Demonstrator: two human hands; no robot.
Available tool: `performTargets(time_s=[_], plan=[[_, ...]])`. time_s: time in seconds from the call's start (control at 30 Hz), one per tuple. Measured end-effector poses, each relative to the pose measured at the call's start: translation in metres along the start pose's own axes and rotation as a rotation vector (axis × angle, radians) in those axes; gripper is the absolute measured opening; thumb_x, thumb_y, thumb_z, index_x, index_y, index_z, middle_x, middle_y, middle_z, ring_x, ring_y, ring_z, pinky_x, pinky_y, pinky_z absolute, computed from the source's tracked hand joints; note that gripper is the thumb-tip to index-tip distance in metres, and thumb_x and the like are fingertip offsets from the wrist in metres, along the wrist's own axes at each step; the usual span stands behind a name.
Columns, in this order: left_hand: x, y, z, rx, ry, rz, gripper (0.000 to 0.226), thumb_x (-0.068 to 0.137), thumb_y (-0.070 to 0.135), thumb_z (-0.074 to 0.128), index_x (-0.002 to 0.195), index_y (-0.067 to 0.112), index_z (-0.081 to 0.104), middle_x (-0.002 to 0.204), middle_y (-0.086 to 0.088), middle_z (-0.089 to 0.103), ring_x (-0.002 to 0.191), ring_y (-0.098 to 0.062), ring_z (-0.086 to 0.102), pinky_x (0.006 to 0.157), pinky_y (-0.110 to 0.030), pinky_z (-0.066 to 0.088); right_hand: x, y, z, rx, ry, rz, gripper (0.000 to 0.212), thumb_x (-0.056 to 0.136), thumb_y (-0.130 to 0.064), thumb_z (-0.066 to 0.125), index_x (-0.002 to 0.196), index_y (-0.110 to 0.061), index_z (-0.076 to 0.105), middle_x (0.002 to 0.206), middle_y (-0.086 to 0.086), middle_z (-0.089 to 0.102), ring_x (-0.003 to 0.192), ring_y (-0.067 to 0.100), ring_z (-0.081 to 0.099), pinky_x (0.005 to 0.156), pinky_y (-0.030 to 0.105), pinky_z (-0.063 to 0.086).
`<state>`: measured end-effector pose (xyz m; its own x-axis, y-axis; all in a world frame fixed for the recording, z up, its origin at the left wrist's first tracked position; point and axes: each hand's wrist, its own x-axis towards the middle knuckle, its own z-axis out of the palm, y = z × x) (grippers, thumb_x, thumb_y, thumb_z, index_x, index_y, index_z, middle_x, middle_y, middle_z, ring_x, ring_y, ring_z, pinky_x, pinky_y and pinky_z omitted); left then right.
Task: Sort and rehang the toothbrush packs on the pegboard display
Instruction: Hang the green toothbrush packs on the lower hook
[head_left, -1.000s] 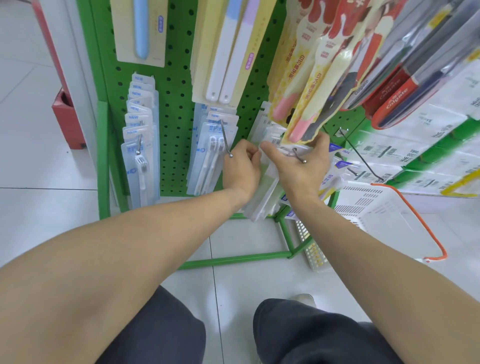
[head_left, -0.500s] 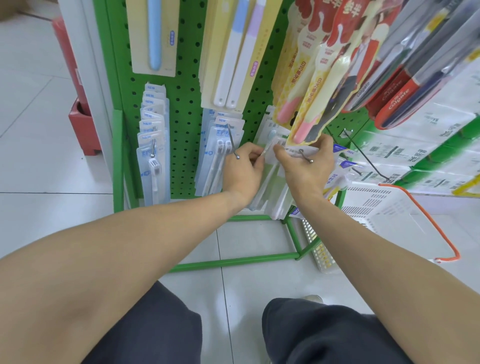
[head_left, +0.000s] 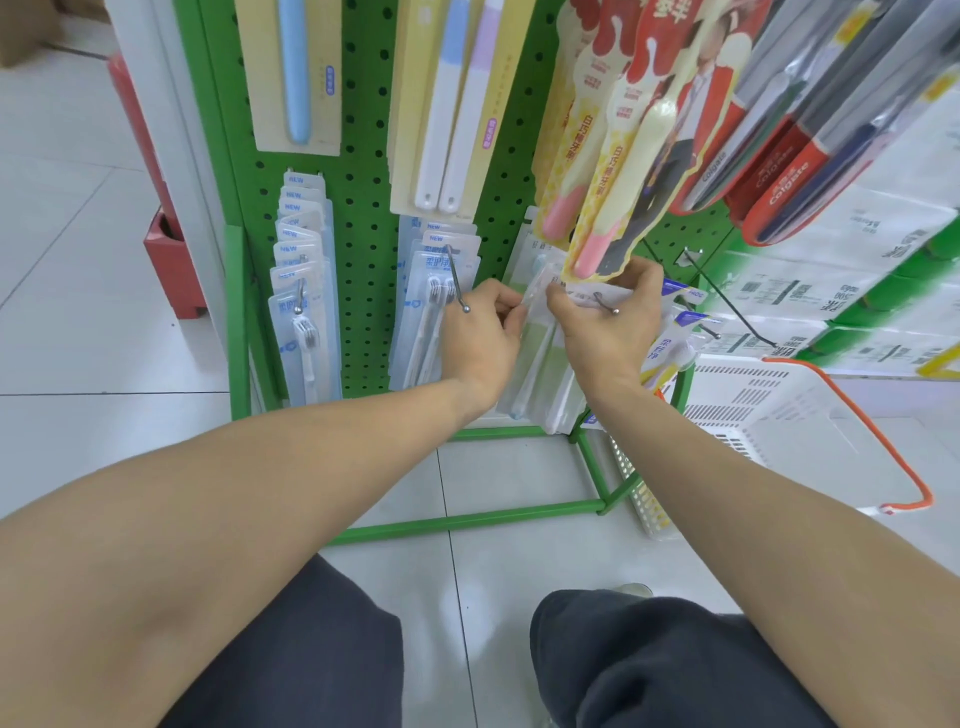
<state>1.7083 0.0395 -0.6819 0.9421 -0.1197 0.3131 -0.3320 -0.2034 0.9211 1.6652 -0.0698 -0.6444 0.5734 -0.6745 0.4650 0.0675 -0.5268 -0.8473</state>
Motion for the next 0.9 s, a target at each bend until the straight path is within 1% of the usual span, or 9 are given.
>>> performTargets(time_s=[0.07, 0.13, 0.37, 0.43, 0.5, 0.63, 0.73, 0.83, 0.9], plan=[[0.0, 0.001, 0.004, 0.004, 0.014, 0.006, 0.006, 0.095, 0.01, 0.065, 0.098, 0.01, 0.07, 0.084, 0.003, 0.069, 0.077, -0.011, 0.063, 0.072, -0.021, 0.051, 0.001, 0.0, -0.001, 0.006, 0.001, -0.002, 0.058, 0.071, -0.019, 0.088, 0.112, -0.021, 0.047, 0.098, -0.014, 0.048, 0.091, 0.003, 0.052, 0.078, 0.007, 0.041], [0.002, 0.0, 0.006, 0.001, 0.028, 0.003, 0.01, 0.095, 0.009, 0.064, 0.1, 0.01, 0.072, 0.088, 0.0, 0.071, 0.08, -0.014, 0.065, 0.075, -0.025, 0.053, 0.0, -0.001, -0.001, 0.012, 0.008, -0.007, 0.058, 0.071, -0.018, 0.088, 0.112, -0.021, 0.047, 0.099, -0.011, 0.049, 0.091, 0.004, 0.052, 0.078, 0.006, 0.04], [0.005, 0.0, 0.011, 0.014, 0.034, -0.014, 0.013, 0.095, 0.007, 0.062, 0.102, 0.01, 0.073, 0.086, 0.002, 0.07, 0.079, -0.013, 0.063, 0.074, -0.024, 0.051, -0.001, 0.001, 0.001, -0.021, 0.007, -0.018, 0.058, 0.069, -0.023, 0.088, 0.113, -0.017, 0.049, 0.1, -0.007, 0.05, 0.096, 0.013, 0.055, 0.081, 0.018, 0.046], [0.005, 0.001, 0.011, 0.052, -0.01, -0.012, 0.011, 0.097, 0.008, 0.06, 0.101, 0.011, 0.07, 0.08, 0.008, 0.064, 0.076, -0.012, 0.06, 0.072, -0.026, 0.049, -0.001, 0.003, 0.001, -0.04, -0.007, -0.032, 0.061, 0.069, -0.025, 0.089, 0.113, -0.017, 0.049, 0.099, -0.007, 0.049, 0.097, 0.016, 0.055, 0.084, 0.024, 0.049], [0.003, 0.0, 0.009, 0.098, -0.071, -0.002, 0.009, 0.097, 0.008, 0.058, 0.098, 0.012, 0.067, 0.081, 0.006, 0.063, 0.077, -0.015, 0.06, 0.072, -0.03, 0.051, -0.001, 0.003, 0.0, -0.046, -0.02, -0.043, 0.063, 0.069, -0.026, 0.09, 0.115, -0.015, 0.049, 0.098, -0.009, 0.047, 0.095, 0.014, 0.053, 0.082, 0.022, 0.047], [0.0, -0.003, -0.001, 0.211, -0.125, -0.034, 0.019, 0.097, 0.008, 0.058, 0.112, 0.009, 0.069, 0.099, -0.006, 0.073, 0.091, -0.023, 0.068, 0.083, -0.035, 0.056, -0.003, 0.0, 0.0, -0.025, -0.025, -0.022, 0.064, 0.069, -0.026, 0.091, 0.115, -0.016, 0.047, 0.096, -0.011, 0.044, 0.094, 0.013, 0.05, 0.084, 0.024, 0.047], [-0.001, -0.003, -0.009, 0.294, -0.189, -0.07, 0.032, 0.099, 0.006, 0.055, 0.13, 0.005, 0.064, 0.116, -0.012, 0.072, 0.108, -0.027, 0.066, 0.097, -0.037, 0.053, -0.006, -0.003, -0.001, -0.004, -0.051, 0.002, 0.068, 0.067, -0.03, 0.094, 0.115, -0.018, 0.046, 0.097, -0.01, 0.045, 0.096, 0.015, 0.052, 0.085, 0.022, 0.046], [-0.004, -0.002, -0.022, 0.325, -0.27, -0.067, 0.021, 0.095, 0.003, 0.055, 0.11, 0.004, 0.07, 0.098, -0.012, 0.072, 0.095, -0.029, 0.067, 0.087, -0.037, 0.055, -0.007, -0.002, -0.004, -0.017, -0.099, 0.011, 0.073, 0.064, -0.035, 0.096, 0.114, -0.023, 0.044, 0.102, -0.005, 0.05, 0.098, 0.015, 0.055, 0.083, 0.018, 0.046], [-0.006, -0.003, -0.036, 0.363, -0.307, -0.091, 0.013, 0.091, 0.001, 0.056, 0.095, 0.002, 0.068, 0.088, -0.012, 0.069, 0.083, -0.028, 0.064, 0.078, -0.04, 0.056, -0.009, -0.003, -0.007, -0.038, -0.115, 0.015, 0.073, 0.065, -0.039, 0.095, 0.116, -0.022, 0.045, 0.107, -0.002, 0.054, 0.101, 0.016, 0.057, 0.086, 0.022, 0.047]])
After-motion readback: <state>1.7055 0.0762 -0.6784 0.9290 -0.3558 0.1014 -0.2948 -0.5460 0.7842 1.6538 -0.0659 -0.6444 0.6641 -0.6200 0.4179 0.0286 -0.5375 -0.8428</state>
